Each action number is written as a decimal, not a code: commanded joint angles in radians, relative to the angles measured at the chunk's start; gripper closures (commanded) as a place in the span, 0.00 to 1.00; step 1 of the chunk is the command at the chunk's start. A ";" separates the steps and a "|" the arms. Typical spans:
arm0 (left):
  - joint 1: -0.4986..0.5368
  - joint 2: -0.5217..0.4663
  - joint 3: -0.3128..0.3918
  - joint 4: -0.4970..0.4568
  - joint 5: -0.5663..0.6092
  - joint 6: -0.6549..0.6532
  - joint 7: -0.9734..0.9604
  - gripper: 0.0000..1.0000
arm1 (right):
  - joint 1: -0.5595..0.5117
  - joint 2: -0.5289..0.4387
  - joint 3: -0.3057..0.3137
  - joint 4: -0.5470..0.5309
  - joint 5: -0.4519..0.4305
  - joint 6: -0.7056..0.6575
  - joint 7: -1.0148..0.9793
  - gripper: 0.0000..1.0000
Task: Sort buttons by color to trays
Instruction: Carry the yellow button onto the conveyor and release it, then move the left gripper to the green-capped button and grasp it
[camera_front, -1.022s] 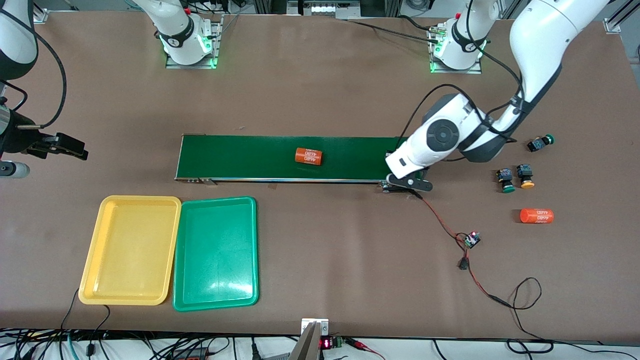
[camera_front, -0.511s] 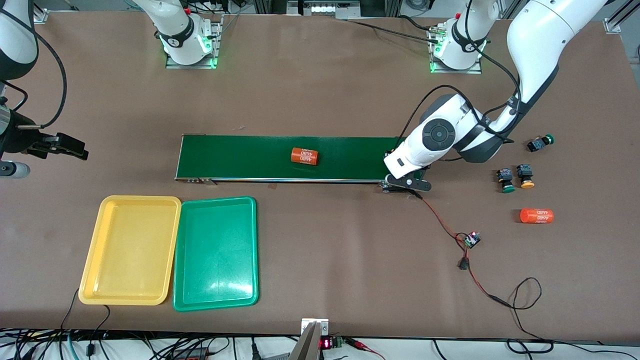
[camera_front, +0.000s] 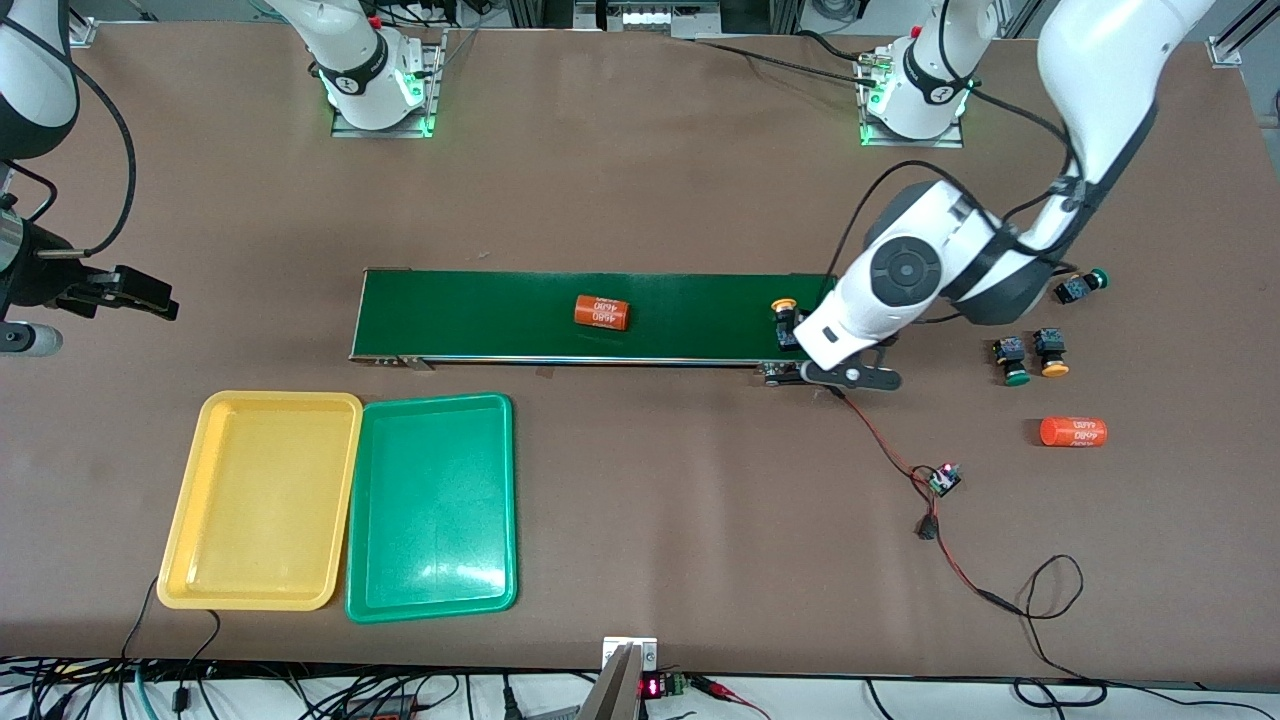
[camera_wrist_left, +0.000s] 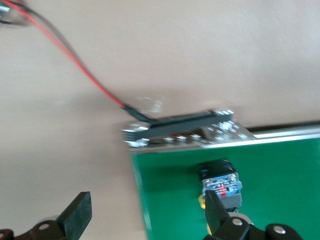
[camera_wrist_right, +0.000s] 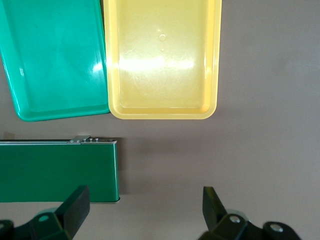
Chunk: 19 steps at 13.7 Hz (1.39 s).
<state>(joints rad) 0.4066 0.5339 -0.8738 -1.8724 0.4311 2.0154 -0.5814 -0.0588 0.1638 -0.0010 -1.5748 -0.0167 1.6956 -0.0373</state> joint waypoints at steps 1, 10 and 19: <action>0.061 -0.012 -0.069 -0.010 -0.005 -0.033 -0.046 0.00 | 0.002 0.002 -0.001 0.012 0.012 -0.011 -0.009 0.00; 0.186 0.075 -0.001 0.001 0.012 0.055 0.018 0.00 | 0.002 0.003 -0.001 0.012 0.015 -0.011 -0.003 0.00; 0.276 0.070 0.073 -0.013 0.066 0.071 0.115 0.00 | 0.001 0.003 -0.001 0.012 0.015 -0.011 -0.003 0.00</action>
<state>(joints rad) 0.6275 0.6188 -0.7960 -1.8732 0.4770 2.0894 -0.5289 -0.0585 0.1639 -0.0009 -1.5748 -0.0156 1.6956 -0.0372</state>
